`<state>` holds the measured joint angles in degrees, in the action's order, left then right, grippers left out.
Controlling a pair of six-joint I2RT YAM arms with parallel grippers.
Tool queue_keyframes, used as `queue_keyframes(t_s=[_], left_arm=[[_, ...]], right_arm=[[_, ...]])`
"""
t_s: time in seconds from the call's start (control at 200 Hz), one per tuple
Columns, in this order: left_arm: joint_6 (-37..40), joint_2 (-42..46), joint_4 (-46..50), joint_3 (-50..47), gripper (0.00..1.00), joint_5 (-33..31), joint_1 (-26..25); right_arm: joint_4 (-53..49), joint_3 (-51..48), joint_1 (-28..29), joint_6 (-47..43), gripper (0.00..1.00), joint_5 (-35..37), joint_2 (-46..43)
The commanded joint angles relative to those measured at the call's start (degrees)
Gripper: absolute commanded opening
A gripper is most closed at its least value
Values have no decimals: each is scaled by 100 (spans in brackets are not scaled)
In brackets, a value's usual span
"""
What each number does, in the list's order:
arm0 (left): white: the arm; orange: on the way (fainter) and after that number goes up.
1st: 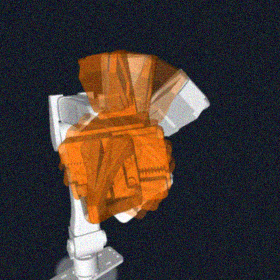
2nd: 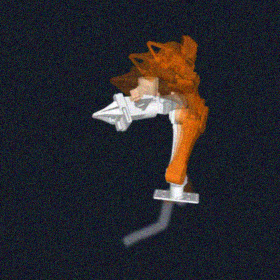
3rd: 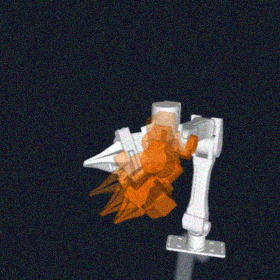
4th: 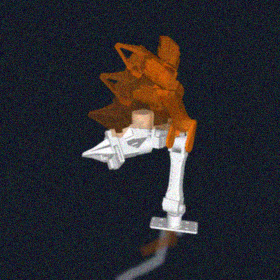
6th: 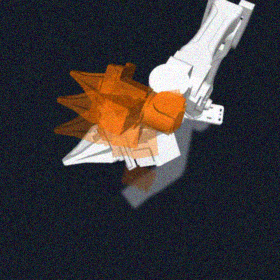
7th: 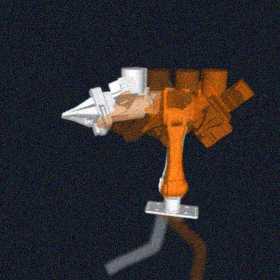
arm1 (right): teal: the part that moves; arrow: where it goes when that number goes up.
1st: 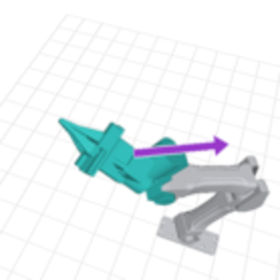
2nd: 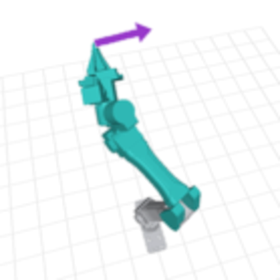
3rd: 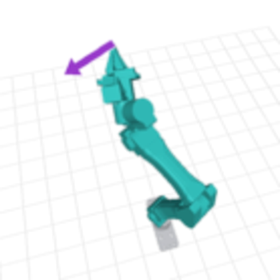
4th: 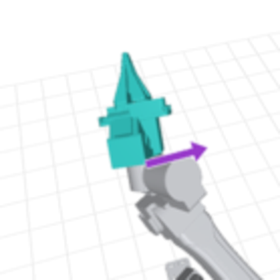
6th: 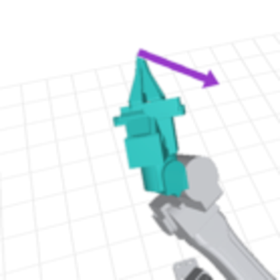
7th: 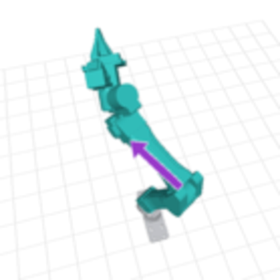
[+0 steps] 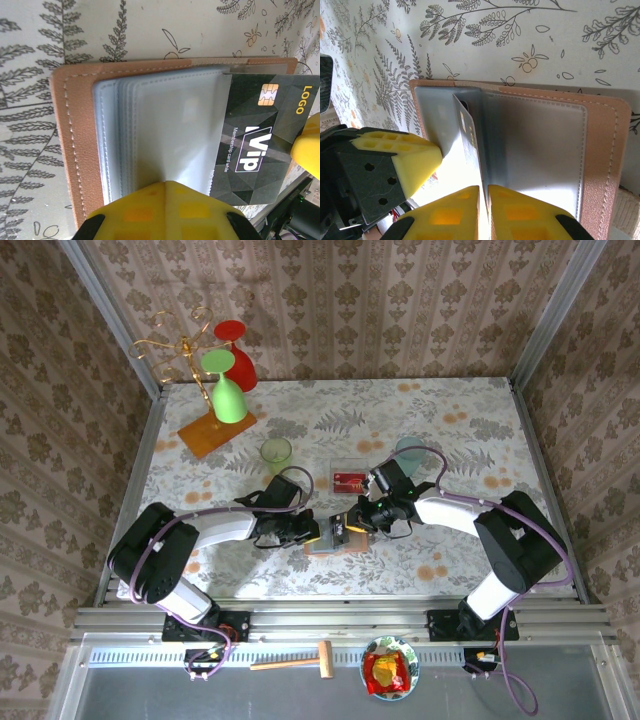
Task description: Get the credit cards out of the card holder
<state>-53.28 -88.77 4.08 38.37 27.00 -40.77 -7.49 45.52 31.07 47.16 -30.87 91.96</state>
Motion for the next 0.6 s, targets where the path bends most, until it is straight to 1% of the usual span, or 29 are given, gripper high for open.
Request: queue_keyframes(t_s=[0.0, 0.385, 0.595], left_arm=[[54, -43, 190, -128, 6, -72, 26], [49, -34, 180, -137, 6, -73, 33], [54, -17, 181, -138, 6, -73, 31]], right_arm=[[87, -60, 22, 105, 15, -155, -72], [82, 10, 127, 100, 14, -179, 85], [-28, 1, 136, 55, 11, -55, 11]])
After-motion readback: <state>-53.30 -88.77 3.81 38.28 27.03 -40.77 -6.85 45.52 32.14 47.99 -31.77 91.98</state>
